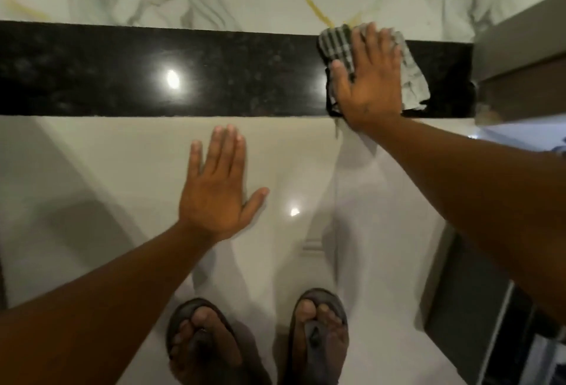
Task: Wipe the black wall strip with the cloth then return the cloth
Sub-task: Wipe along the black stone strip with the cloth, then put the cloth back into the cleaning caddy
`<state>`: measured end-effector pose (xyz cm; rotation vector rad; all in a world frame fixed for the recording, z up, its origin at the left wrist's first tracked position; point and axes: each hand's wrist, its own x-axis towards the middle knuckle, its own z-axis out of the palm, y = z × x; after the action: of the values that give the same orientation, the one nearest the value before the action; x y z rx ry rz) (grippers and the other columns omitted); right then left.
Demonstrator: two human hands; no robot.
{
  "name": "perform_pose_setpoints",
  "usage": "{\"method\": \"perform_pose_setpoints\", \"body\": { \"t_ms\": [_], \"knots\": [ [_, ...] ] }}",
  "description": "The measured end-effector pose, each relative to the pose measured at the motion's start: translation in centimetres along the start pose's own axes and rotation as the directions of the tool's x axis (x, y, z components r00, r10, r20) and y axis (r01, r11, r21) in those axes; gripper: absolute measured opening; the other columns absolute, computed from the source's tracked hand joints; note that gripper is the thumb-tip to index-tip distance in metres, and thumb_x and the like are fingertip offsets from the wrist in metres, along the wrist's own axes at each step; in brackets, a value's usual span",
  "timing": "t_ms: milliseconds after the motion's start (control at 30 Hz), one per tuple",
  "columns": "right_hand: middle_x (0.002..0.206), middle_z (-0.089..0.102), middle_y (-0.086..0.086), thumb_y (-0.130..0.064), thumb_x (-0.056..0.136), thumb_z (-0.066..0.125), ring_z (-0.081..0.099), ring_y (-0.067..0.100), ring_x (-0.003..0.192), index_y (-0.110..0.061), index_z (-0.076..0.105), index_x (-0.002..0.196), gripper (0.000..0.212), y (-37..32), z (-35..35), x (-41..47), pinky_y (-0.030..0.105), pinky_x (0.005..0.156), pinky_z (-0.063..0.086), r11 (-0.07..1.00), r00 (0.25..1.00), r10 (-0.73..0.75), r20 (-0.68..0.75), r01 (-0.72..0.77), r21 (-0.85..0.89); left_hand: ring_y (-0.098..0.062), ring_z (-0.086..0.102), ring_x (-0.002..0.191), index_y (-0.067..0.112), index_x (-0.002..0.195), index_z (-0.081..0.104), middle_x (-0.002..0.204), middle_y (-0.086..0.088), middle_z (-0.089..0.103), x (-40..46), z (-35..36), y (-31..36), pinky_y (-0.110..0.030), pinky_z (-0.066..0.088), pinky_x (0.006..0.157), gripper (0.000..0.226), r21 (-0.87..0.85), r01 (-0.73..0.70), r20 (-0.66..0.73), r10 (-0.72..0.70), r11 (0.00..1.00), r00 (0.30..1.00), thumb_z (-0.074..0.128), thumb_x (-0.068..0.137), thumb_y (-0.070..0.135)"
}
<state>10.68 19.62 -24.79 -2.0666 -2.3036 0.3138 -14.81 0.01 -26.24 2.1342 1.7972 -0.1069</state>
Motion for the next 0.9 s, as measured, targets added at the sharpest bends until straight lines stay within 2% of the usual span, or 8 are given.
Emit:
{"method": "perform_pose_setpoints", "body": {
  "t_ms": [133,267,367,500,567,667,800,900],
  "knots": [
    [0.167,0.020,0.014,-0.054,0.103,0.029,0.013,0.033,0.156,-0.011,0.025,0.159,0.070,6.8,-2.5,-2.4,0.048,0.128,0.007,0.970,0.969,0.241,-0.059,-0.241,0.022,-0.036,-0.003,0.164,0.006,0.166,0.001,0.177,-0.018,0.001,2.6,-0.5,6.2,-0.058,-0.001,0.131,0.097,0.026,-0.159,0.000,0.159,0.987,0.987,0.017,0.099,0.074],
    [0.168,0.014,0.018,-0.061,0.101,0.032,0.009,0.035,0.156,-0.007,0.017,0.159,0.081,6.5,-2.6,-0.7,0.045,0.128,0.005,0.988,0.989,0.149,-0.021,-0.148,0.044,-0.034,-0.004,0.164,0.006,0.167,0.001,0.177,-0.017,-0.001,5.1,-0.8,6.4,-0.059,0.003,0.131,0.098,0.031,-0.154,-0.065,0.156,0.988,0.986,0.020,0.100,0.075],
    [0.168,0.012,0.016,-0.046,0.105,0.034,0.006,0.033,0.157,-0.008,0.017,0.159,0.068,4.3,-2.0,0.8,0.046,0.128,0.000,0.991,0.992,0.118,0.041,-0.120,0.058,-0.033,-0.004,0.164,0.007,0.167,0.000,0.177,-0.016,0.000,5.5,0.0,5.5,-0.058,0.004,0.132,0.097,0.022,-0.150,-0.079,0.152,0.988,0.985,0.022,0.101,0.074],
    [0.165,0.025,0.016,-0.030,0.109,0.037,0.017,0.029,0.155,-0.006,0.025,0.157,0.055,2.1,-1.9,-1.8,0.029,0.124,0.006,0.921,0.974,0.171,0.151,-0.213,0.327,-0.033,-0.010,0.163,0.008,0.166,-0.009,0.177,-0.016,-0.008,6.4,-0.4,5.1,-0.051,-0.006,0.132,0.095,0.037,-0.116,0.032,0.115,0.993,0.993,0.015,0.102,0.074],
    [0.150,0.051,0.015,-0.035,0.109,0.039,0.044,0.028,0.141,-0.009,0.042,0.150,0.049,1.3,-4.2,-5.0,0.025,0.119,0.026,0.740,0.919,0.284,0.275,-0.392,0.547,-0.033,-0.009,0.163,0.009,0.166,-0.008,0.177,-0.016,-0.007,6.1,-2.5,6.1,-0.048,-0.012,0.130,0.095,0.055,-0.146,0.097,0.140,0.988,0.985,0.012,0.101,0.076],
    [0.120,0.068,0.003,-0.039,0.107,0.043,0.063,0.021,0.115,-0.018,0.058,0.133,0.037,1.3,-9.3,-11.2,0.043,0.106,0.051,0.376,0.803,0.407,0.436,-0.582,0.721,-0.035,-0.004,0.164,0.009,0.166,-0.002,0.177,-0.017,0.000,4.7,-5.9,9.0,-0.049,-0.010,0.130,0.095,0.044,-0.268,0.136,0.260,0.962,0.956,0.013,0.101,0.076],
    [0.117,0.072,0.005,-0.040,0.104,0.051,0.068,0.024,0.111,-0.015,0.065,0.127,0.036,4.1,-15.6,-19.5,0.047,0.104,0.053,-0.031,0.636,0.542,0.550,-0.639,0.769,-0.035,-0.007,0.163,0.009,0.167,-0.003,0.177,-0.016,-0.004,3.4,-9.0,12.8,-0.047,-0.013,0.128,0.095,0.045,-0.348,0.191,0.334,0.936,0.923,0.012,0.101,0.076],
    [0.117,0.074,0.013,-0.034,0.105,0.052,0.070,0.030,0.112,-0.017,0.068,0.115,0.025,6.8,-19.7,-25.2,0.052,0.102,0.054,-0.271,0.559,0.593,0.580,-0.540,0.797,-0.036,-0.010,0.163,0.008,0.166,-0.006,0.177,-0.016,-0.008,2.7,-10.2,16.0,-0.049,-0.013,0.128,0.096,0.076,-0.405,0.245,0.376,0.911,0.894,0.005,0.099,0.076]
  ]
}}
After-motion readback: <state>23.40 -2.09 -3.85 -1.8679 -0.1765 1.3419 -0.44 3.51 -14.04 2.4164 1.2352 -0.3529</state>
